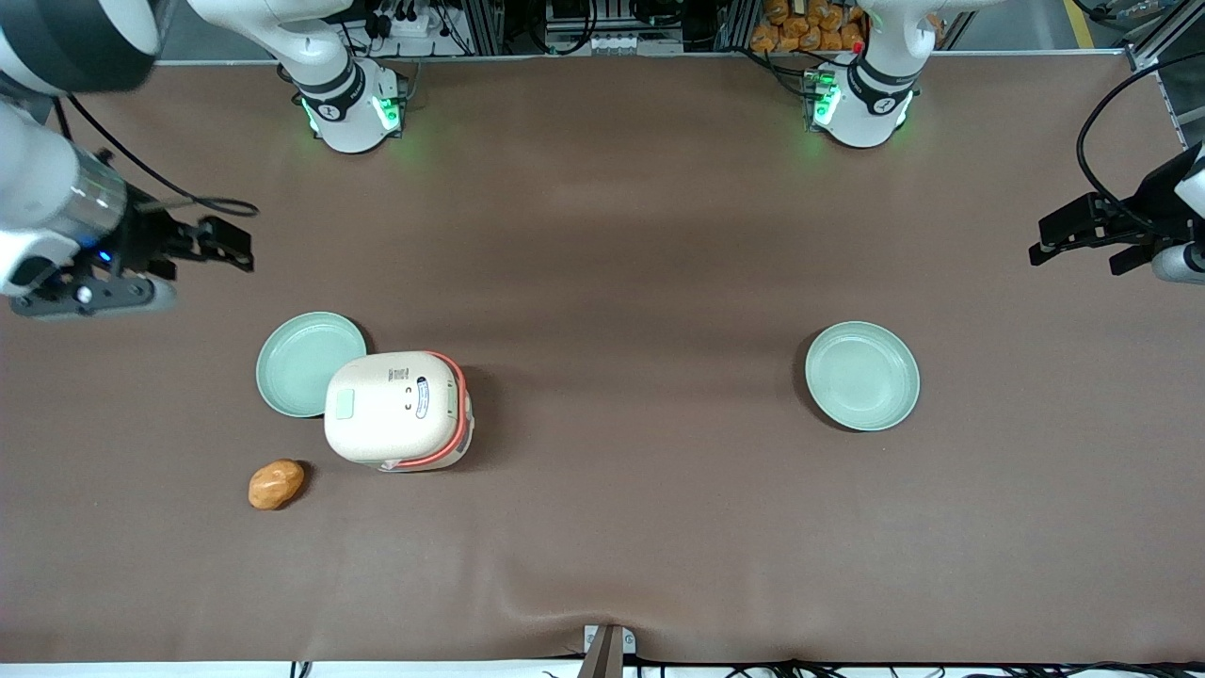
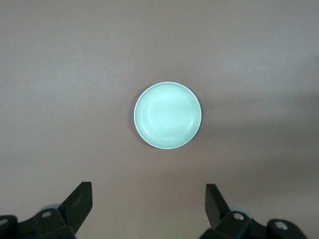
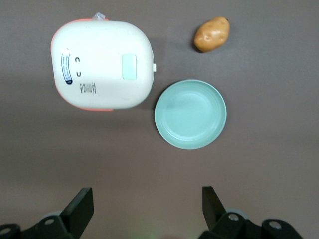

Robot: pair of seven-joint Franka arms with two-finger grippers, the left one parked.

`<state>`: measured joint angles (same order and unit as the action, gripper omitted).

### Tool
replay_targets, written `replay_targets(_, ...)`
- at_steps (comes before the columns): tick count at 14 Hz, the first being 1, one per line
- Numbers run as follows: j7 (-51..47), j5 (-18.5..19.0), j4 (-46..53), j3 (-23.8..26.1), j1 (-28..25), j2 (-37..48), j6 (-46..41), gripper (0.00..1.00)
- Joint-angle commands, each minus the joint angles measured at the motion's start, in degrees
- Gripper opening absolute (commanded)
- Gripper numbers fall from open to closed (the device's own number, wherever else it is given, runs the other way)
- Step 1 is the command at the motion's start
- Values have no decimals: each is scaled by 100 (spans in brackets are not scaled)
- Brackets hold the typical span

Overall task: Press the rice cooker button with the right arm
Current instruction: 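Move the right gripper toward the front button of the white rice cooker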

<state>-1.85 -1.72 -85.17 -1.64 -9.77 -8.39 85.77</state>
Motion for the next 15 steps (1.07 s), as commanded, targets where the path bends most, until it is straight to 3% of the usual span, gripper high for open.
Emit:
replay_targets(1,-61,-74,45,-29,-95,-355,264,44)
replay_targets(2,-61,-75,53,-29,-130,-478,395,25)
replay_targets(3,-61,-109,53,-29,-183,-619,545,13)
replay_targets(5,-61,-118,53,-38,-236,-874,948,0)
replay_targets(15,-61,-118,45,-38,-289,-1867,2198,0)
